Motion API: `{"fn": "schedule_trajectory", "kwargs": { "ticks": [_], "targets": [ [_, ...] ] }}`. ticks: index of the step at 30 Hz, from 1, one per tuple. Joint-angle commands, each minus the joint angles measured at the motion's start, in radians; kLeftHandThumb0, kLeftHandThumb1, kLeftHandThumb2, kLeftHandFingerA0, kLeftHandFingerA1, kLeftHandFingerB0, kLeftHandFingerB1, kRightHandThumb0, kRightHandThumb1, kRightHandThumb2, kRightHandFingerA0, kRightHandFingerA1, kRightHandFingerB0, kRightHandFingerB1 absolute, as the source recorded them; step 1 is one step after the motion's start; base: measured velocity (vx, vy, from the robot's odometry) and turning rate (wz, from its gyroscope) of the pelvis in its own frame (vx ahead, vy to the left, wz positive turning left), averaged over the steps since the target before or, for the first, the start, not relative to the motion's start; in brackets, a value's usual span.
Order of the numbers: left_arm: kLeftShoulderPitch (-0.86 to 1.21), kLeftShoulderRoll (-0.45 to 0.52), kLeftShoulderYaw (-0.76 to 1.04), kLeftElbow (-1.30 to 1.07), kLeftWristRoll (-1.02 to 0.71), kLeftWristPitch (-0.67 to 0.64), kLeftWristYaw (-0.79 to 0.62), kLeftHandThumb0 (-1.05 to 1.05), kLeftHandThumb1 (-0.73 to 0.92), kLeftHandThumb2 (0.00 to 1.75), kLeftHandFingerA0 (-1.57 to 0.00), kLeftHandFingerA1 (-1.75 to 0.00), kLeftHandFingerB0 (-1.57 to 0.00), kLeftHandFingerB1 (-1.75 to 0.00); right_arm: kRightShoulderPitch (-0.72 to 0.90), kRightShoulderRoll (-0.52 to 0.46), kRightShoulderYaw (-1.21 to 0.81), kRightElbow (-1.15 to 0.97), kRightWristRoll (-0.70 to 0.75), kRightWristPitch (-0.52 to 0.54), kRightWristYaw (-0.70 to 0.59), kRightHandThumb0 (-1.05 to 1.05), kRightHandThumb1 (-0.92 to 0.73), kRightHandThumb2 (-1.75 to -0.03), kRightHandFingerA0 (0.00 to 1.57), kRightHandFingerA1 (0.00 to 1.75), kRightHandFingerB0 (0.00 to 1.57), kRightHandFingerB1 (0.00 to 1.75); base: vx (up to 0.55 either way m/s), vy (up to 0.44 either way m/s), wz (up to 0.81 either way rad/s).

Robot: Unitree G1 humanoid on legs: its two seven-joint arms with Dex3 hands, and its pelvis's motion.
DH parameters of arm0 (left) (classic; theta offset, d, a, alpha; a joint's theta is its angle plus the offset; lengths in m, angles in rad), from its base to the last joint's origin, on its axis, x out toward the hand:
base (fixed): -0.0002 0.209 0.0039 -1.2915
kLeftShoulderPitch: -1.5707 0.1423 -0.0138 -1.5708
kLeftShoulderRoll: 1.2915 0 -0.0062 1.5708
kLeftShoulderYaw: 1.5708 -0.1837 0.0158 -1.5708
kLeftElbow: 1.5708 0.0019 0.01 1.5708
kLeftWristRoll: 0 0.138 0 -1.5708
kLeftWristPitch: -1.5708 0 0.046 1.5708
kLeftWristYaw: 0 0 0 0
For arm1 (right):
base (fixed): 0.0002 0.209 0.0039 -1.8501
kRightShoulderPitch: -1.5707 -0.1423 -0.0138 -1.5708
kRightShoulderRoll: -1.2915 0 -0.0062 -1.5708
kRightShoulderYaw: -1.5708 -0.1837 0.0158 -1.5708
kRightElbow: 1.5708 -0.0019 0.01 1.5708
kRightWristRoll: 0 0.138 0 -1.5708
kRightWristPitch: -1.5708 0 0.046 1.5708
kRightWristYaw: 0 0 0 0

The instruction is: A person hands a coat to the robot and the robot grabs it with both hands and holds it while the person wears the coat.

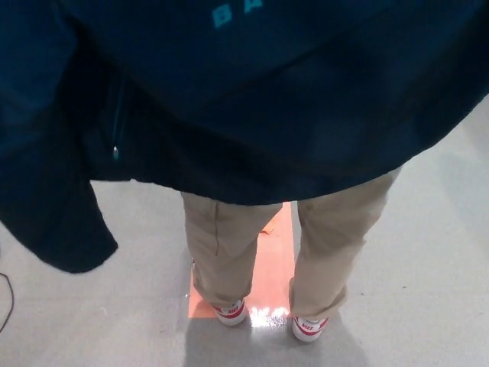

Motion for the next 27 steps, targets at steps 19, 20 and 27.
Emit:
{"fn": "schedule_trajectory", "kwargs": {
  "ticks": [19, 20, 27],
  "targets": [
    [-0.005, 0.051, 0.005, 0.009, -0.012, 0.035, 0.008, -0.10, 0.63, 0.58, -0.85, -1.75, -0.63, -1.36, -0.020, -0.010, -0.006, -0.001, 0.022, -0.003, 0.002, -0.14, -0.69, -0.64, 0.96, 1.69, 0.80, 0.98, 0.00, 0.000, 0.00],
    [-0.005, 0.051, 0.005, 0.009, -0.012, 0.034, 0.010, -0.10, 0.63, 0.58, -0.85, -1.75, -0.63, -1.36, -0.021, -0.010, -0.007, -0.001, 0.024, -0.003, 0.003, -0.14, -0.69, -0.64, 0.96, 1.69, 0.80, 0.98, 0.06, -0.019, -0.08],
    [-0.006, 0.048, 0.003, 0.011, -0.013, 0.045, -0.001, -0.14, 0.60, 0.57, -0.85, -1.75, -0.63, -1.37, -0.020, -0.013, 0.001, 0.000, 0.019, 0.003, 0.003, -0.15, -0.64, -0.62, 0.97, 1.70, 0.79, 0.96, 0.06, -0.079, 0.25]
  ]
}}
